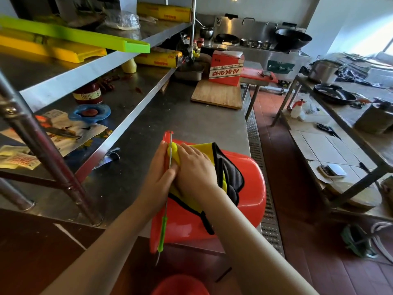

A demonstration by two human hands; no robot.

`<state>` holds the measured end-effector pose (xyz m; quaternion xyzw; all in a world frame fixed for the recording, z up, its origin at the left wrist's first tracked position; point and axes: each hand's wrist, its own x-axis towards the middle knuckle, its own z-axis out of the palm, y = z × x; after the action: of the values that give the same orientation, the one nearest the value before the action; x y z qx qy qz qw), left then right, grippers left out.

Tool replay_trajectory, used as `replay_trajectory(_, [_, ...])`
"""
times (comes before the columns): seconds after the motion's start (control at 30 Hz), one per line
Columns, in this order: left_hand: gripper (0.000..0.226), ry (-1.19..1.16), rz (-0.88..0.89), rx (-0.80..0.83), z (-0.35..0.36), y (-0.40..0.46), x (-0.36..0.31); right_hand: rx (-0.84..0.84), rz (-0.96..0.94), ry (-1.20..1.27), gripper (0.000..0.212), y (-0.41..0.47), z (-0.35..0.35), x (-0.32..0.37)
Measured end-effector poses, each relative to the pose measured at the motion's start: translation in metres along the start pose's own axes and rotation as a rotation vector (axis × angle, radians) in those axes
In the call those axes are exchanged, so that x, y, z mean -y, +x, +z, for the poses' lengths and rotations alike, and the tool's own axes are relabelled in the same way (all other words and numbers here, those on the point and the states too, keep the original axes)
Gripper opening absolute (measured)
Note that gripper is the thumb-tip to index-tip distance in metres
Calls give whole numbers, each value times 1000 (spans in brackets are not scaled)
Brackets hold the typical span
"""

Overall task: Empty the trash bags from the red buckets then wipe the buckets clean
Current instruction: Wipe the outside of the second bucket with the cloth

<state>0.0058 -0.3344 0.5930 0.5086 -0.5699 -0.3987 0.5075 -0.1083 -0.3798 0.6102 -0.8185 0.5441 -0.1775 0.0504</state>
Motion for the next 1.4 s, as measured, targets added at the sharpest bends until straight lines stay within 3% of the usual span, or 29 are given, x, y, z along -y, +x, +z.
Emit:
replay_trajectory(0.13, [69,52,18,29,0,-11,1,-6,79,119,50,-4,-5,-21])
replay_trajectory(0.43, [72,253,65,64,-6,-29,7,57,418,65,41,-15,-26,-109])
replay_trajectory(0.63, [77,232,76,-23,-6,-31,-1,90,624,99,53,-24,-40,-157])
replay_trajectory(0.8, [62,210,-81,-159,-7,6,-20,66,608,112,46,-36,-40,-159])
replay_trajectory(1.0, [72,185,-152,-17,7,26,-20,47,589,174,34,-63,-41,-166])
replay_trajectory(1.2, [66,207,-100,-11,7,12,-12,-17,515,89,37,-63,-36,-147])
replay_trajectory(1.4, [66,177,-62,-20,8,0,-8,63,288,-25,44,-31,-34,-75])
